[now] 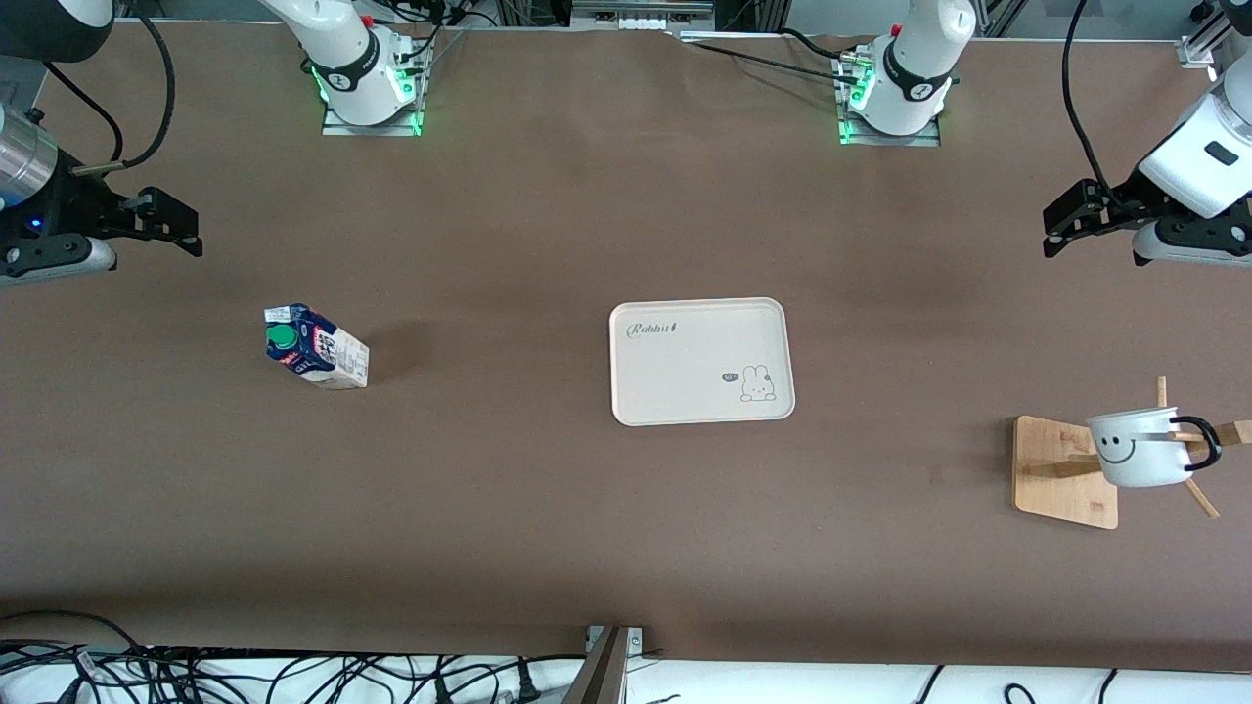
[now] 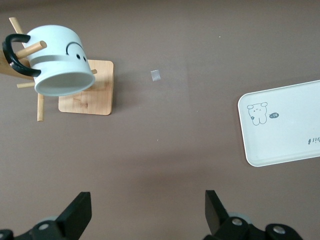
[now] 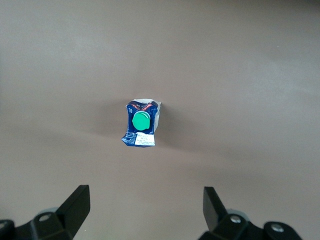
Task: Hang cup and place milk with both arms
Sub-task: 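Open the left gripper and withdraw it from the hung mug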
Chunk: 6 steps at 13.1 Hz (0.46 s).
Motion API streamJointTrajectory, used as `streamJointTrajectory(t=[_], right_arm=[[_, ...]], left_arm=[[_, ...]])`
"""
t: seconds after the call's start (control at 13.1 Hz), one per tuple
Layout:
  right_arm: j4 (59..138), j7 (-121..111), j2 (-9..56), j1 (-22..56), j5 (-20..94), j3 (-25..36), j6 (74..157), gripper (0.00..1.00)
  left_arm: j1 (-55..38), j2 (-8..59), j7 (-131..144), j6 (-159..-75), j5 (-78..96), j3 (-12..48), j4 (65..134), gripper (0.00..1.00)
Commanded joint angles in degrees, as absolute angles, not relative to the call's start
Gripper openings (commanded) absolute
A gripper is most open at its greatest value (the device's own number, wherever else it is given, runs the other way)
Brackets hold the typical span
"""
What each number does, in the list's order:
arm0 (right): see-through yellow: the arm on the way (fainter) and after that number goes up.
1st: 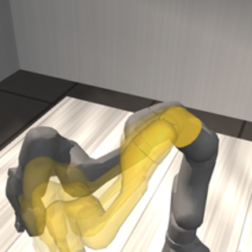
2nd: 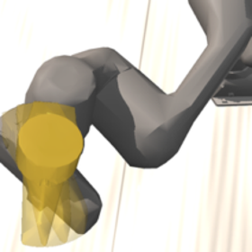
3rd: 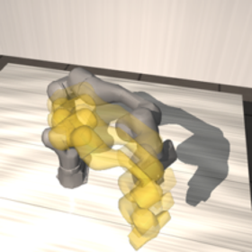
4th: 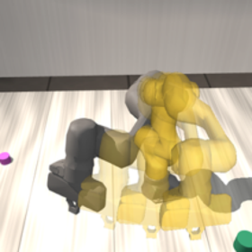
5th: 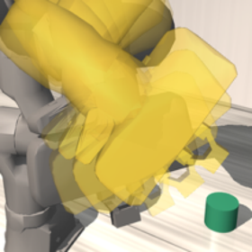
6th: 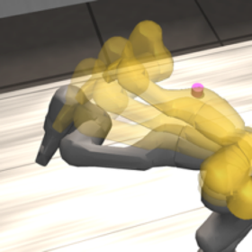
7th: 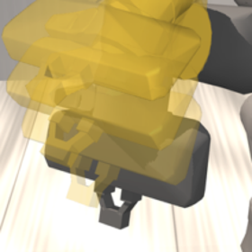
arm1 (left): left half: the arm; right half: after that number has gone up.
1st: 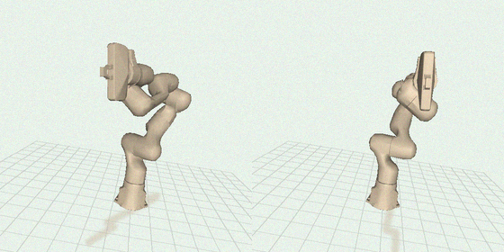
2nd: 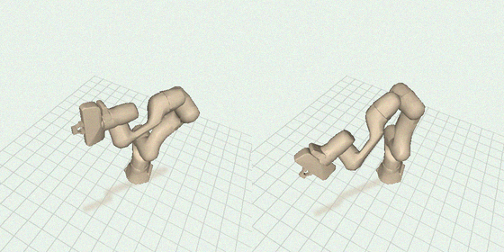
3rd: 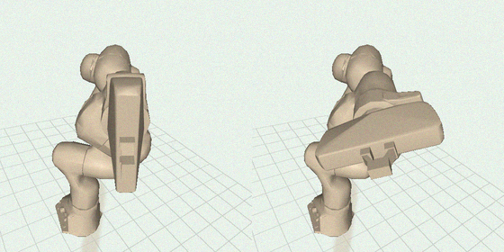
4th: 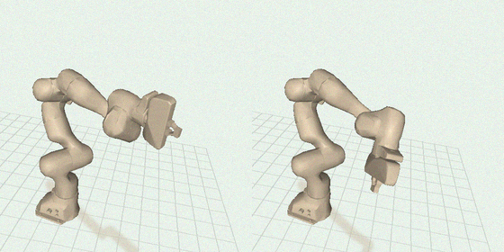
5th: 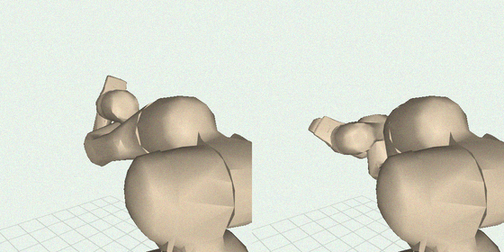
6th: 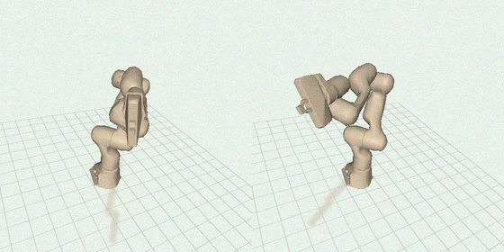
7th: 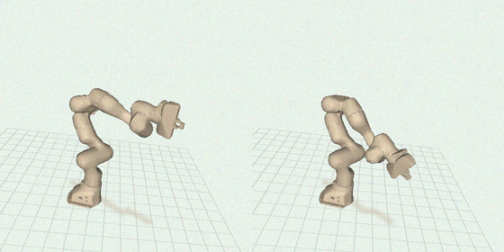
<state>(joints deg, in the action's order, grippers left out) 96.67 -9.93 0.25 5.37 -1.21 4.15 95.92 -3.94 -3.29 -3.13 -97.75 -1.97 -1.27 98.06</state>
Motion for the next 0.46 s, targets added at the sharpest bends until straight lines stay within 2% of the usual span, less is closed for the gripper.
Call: streamJointTrajectory(t=[0.0, 0.38], right_arm=[[96.3, -9.6, 0.1, 4.5, -1.5, 3.3, 95.8, 1.0], [96.3, -9.6, 0.1, 4.5, -1.4, 3.3, 95.8, 1.0]], left_arm=[[-2.5, -3.7, -2.9, -98.3, -1.8, -0.3, 98.7, 1.0], [-2.7, -3.4, -3.0, -98.2, -1.8, -0.3, 98.6, 1.0]])
